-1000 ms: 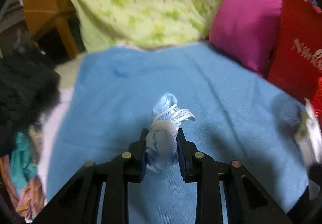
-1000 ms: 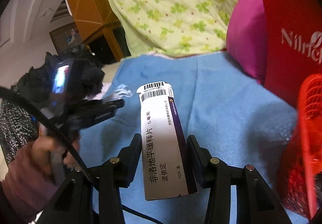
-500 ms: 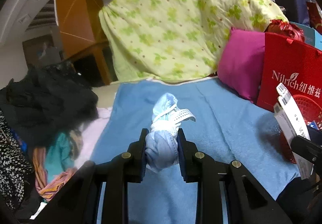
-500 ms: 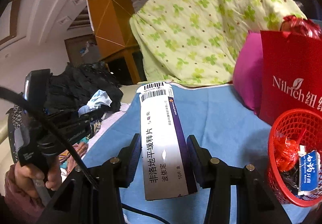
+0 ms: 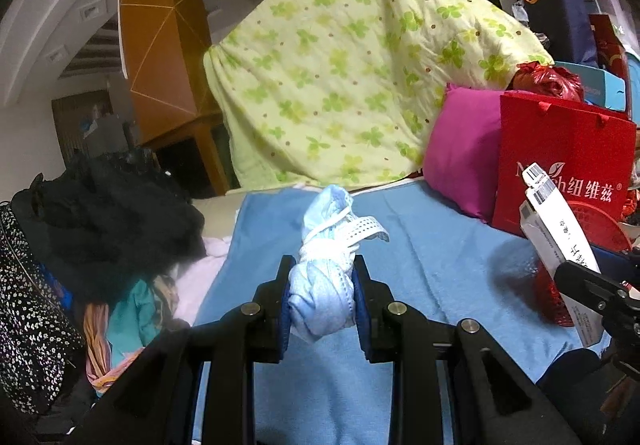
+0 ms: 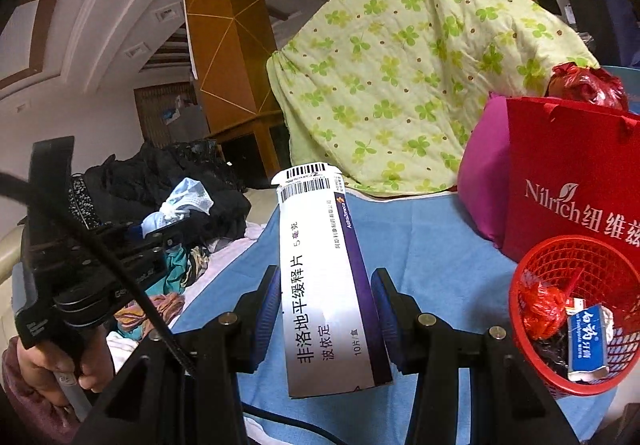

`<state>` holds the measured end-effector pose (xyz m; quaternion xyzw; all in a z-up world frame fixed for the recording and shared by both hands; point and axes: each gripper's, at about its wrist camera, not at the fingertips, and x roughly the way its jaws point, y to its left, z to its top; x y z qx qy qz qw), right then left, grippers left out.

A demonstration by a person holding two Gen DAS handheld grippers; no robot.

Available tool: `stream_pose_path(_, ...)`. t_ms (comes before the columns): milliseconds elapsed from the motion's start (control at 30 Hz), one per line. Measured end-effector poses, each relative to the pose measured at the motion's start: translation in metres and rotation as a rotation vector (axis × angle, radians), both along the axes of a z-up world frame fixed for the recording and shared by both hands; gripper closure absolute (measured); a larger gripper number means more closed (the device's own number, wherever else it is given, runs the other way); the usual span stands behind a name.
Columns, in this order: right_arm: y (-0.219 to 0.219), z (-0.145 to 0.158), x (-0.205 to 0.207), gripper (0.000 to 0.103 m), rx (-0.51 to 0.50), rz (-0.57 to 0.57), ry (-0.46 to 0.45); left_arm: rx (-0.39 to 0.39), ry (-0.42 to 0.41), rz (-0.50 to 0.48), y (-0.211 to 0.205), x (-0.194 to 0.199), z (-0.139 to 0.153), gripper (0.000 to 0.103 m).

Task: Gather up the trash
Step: 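Hold the wrapper in the left tool while the right tool holds the medicine box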

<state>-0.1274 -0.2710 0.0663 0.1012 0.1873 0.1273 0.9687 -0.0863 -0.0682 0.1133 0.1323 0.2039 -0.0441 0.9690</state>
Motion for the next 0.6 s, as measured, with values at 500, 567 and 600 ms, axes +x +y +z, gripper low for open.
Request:
stream_pose_path(500,-0.018,-0.002,-0.011,0.054,0.008,-0.034,-0.015,0.018,-0.002,-0.044,-0.022,-0.007,0.001,0.075)
stream_pose_path(567,-0.02,-0.002,-0.012,0.054,0.01,-0.039,-0.015,0.021,-0.001,-0.053,-0.026,-0.008,0.001,0.075)
stream_pose_path(600,-0.021,-0.002,-0.014,0.054,0.01,-0.043,-0.016,0.022,0.0,-0.057,-0.027,-0.009,0.001,0.075)
